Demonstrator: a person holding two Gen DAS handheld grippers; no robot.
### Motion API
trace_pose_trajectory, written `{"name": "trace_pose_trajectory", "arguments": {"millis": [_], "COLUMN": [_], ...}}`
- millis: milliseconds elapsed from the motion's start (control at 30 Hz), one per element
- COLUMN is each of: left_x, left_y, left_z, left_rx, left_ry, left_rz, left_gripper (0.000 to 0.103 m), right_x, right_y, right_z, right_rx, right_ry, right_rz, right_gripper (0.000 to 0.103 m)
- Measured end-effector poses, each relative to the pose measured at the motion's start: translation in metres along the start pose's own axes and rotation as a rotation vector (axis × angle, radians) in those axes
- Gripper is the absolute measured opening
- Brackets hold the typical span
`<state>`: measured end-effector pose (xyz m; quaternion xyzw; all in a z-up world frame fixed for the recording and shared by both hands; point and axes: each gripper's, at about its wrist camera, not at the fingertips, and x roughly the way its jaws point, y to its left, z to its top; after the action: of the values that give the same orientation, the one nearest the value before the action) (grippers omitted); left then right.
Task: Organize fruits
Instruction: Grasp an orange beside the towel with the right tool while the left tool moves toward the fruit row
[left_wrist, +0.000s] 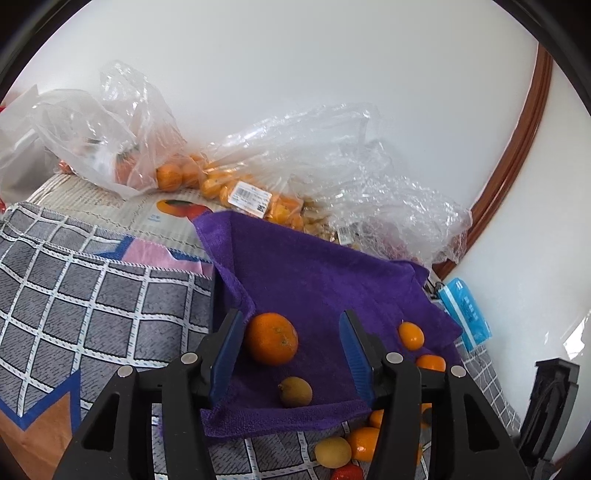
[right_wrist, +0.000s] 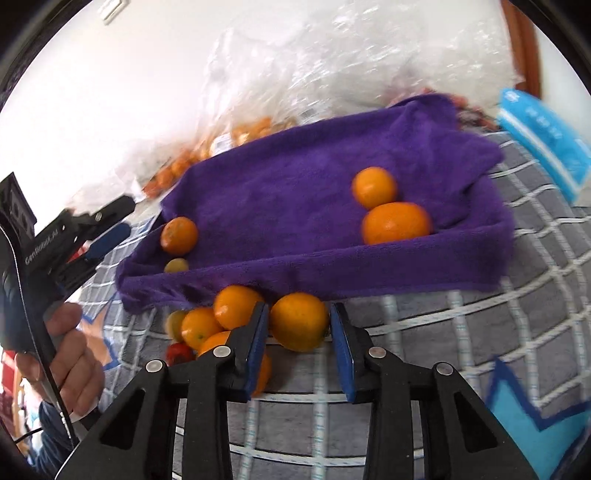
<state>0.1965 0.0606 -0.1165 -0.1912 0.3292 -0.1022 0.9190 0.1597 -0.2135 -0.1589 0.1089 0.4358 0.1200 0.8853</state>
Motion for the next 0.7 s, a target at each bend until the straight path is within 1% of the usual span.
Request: {"name": "trace_pose_trajectory", "arguments": {"millis": [100, 133, 167, 233, 300, 367, 467, 533, 600, 667, 700], "left_x": [0.000, -0.002, -0.005, -0.011, -0.015, -0.020, -0.028, -0.028, -0.027, -0.026, -0.027], "left_y": [-0.007, -0.010, -0.016, -0.021, -0.025, -0.029, -0.032, -0.031, -0.028, -0.030, -0.032], "left_z": [-0.003, -0.003, -0.001, 0.002, 0.003, -0.003, -0.020, -0.031, -0.041, -0.054, -0.060], "left_rx": [0.037, 0.059, 0.097, 0.110, 0.109, 0.129, 0.176, 0.168, 0.141, 0.123, 0.127], "left_ry": [0.008, 0.001, -0.008, -0.006, 0.029, 0.076, 0.120, 0.167, 0.214, 0.252, 0.255], "left_rz": [0.000, 0.007, 0.020, 0.022, 0.039, 0.057, 0.093, 0.082, 0.049, 0.016, 0.013], "left_gripper": [0.051, 0.051, 0.051, 0.051, 0.051, 0.051, 0.050, 0.049, 0.047, 0.045, 0.045], "right_x": [-0.014, -0.016, -0.016, -0.017, -0.015, -0.010, -0.008, -0.014, -0.018, -0.019, -0.019], "right_y": [-0.009, -0.013, -0.016, -0.023, -0.025, -0.021, -0.010, -0.005, -0.001, 0.001, 0.001], "right_z": [-0.005, -0.008, -0.010, -0.012, -0.013, -0.013, -0.013, -0.018, -0.021, -0.021, -0.022], "right_rx": [-0.041, -0.060, -0.067, -0.053, -0.055, -0.086, -0.133, -0.161, -0.182, -0.190, -0.191], "right_ry": [-0.042, -0.039, -0.027, -0.016, -0.006, -0.010, -0.018, -0.044, -0.070, -0.069, -0.065], "right_rz": [-0.128, -0.158, -0.168, -0.144, -0.127, -0.145, -0.170, -0.147, -0.159, -0.153, -0.150], "right_gripper": [0.034, 0.034, 0.034, 0.035, 0.035, 0.035, 0.034, 0.034, 0.034, 0.034, 0.034]}}
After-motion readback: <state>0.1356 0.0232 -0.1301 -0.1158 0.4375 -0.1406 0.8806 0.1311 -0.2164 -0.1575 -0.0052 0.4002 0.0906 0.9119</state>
